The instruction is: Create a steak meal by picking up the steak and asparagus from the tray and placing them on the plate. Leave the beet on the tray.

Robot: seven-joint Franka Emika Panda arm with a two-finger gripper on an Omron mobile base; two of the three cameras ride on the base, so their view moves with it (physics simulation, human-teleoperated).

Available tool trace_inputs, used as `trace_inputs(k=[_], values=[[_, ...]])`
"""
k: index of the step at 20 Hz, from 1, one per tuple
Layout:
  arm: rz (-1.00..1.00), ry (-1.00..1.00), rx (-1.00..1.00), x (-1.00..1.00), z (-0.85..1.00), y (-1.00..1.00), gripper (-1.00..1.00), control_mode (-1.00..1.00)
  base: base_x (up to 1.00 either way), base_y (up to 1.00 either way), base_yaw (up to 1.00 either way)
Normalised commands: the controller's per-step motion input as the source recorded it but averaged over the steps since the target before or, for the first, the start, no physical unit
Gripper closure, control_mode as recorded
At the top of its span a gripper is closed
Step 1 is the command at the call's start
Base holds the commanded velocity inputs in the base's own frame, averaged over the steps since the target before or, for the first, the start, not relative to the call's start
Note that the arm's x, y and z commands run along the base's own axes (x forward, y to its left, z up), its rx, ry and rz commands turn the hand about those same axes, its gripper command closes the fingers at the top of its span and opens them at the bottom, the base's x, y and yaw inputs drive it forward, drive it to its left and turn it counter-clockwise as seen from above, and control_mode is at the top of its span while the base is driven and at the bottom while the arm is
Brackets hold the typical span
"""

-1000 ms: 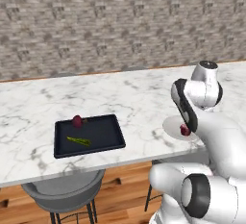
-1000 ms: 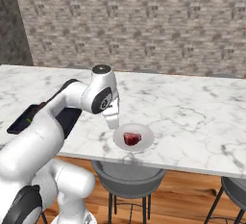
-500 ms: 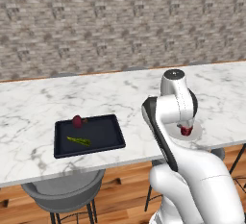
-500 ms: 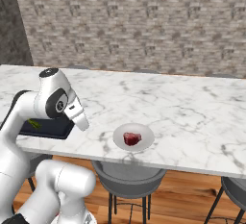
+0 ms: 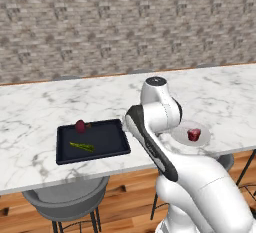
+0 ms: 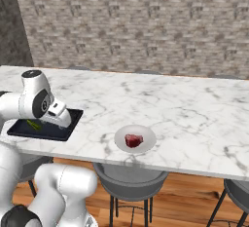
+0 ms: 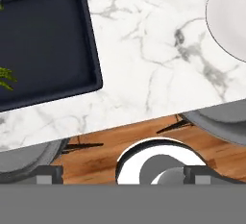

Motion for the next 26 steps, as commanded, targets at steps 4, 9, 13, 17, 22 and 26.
trace_inputs(k=[4,9,13,17,22,26], values=[[0.59,0.16,0.0,0.27,-0.26,1.0,-1.0,-1.0,0.0,0.0,0.0],[0.34,0.13,-0.02,0.6,-0.29,1.0,-1.0,-1.0,0.0,0.0,0.0],[0.06,0.1,-0.08,0.71,-0.24,0.93,-1.0,-1.0,0.0,0.0,0.0],[0.03,0.09,-0.06,0.72,-0.27,0.75,-1.0,-1.0,0.0,0.0,0.0],[0.05,0.02,-0.05,0.59,-0.42,0.5,-1.0,-1.0,0.0,0.0,0.0],[0.08,0.0,-0.04,0.5,-0.49,0.25,-1.0,-1.0,0.0,0.0,0.0]])
